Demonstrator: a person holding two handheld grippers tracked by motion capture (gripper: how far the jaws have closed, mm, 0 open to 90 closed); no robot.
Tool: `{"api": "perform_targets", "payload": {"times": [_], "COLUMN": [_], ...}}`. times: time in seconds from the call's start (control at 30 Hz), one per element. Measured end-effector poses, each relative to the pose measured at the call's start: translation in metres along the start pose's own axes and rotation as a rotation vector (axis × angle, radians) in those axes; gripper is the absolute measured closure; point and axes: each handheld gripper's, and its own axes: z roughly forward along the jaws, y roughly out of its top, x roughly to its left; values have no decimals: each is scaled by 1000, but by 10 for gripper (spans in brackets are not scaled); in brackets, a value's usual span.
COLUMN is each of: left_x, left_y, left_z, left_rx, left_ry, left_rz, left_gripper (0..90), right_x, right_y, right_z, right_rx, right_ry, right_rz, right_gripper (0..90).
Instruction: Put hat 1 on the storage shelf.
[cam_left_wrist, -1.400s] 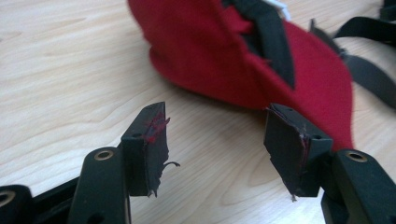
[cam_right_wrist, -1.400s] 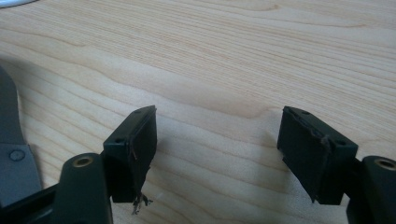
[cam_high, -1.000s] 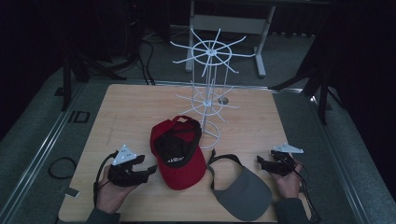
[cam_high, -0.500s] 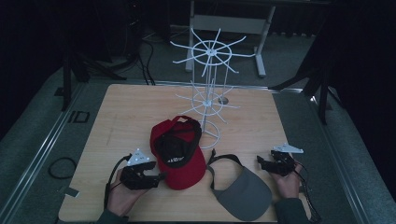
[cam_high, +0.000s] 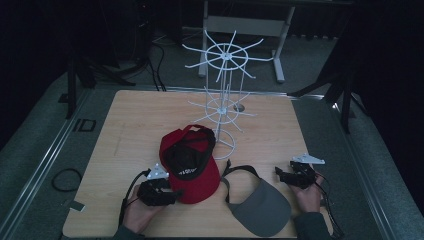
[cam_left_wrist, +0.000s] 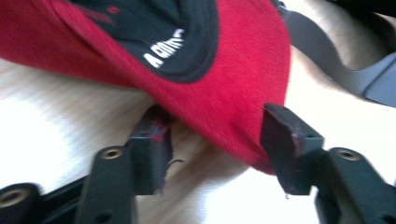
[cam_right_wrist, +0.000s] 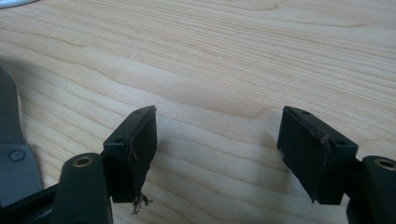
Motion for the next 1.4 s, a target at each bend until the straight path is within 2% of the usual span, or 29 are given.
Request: {"api": "perform_targets", "payload": {"times": [0.07, 0.23, 0.37, 0.43, 0.47, 0.53, 0.73, 0.8, 1.0, 1.1, 1.17, 1.4], "left_x": [4, 13, 29, 34, 39, 40, 34, 33, 30, 27, 31, 41], "left_y": [1, 5, 14, 16, 18, 19, 12, 9, 6, 4, 3, 4], "left_z": [-2, -5, -10, -12, -13, -14, -5, 0, 11, 17, 17, 9], "left_rx": [-5, -4, -21, -24, -27, -25, -1, 24, 72, 114, 112, 98], "left_ry": [12, 44, 102, 109, 96, 70, -8, -33, -60, -79, -104, -116], "left_rz": [-13, -11, -25, -31, -44, -49, -48, -50, -39, -37, -66, -87], "left_gripper": [509, 578, 628, 629, 629, 582, 497, 484, 476, 538, 568, 661], "right_x": [0, 0, 0, 0, 0, 0, 0, 0, 0, 0, 0, 0], "right_y": [0, 0, 0, 0, 0, 0, 0, 0, 0, 0, 0, 0], "right_z": [0, 0, 0, 0, 0, 0, 0, 0, 0, 0, 0, 0], "right_rx": [0, 0, 0, 0, 0, 0, 0, 1, 0, 0, 1, 1], "right_ry": [0, 0, 0, 0, 0, 0, 0, 0, 1, 1, 2, 2], "right_rz": [0, 0, 0, 0, 0, 0, 0, -1, -1, -1, -2, -2], "right_gripper": [285, 285, 285, 285, 285, 285, 284, 283, 282, 281, 280, 279]}}
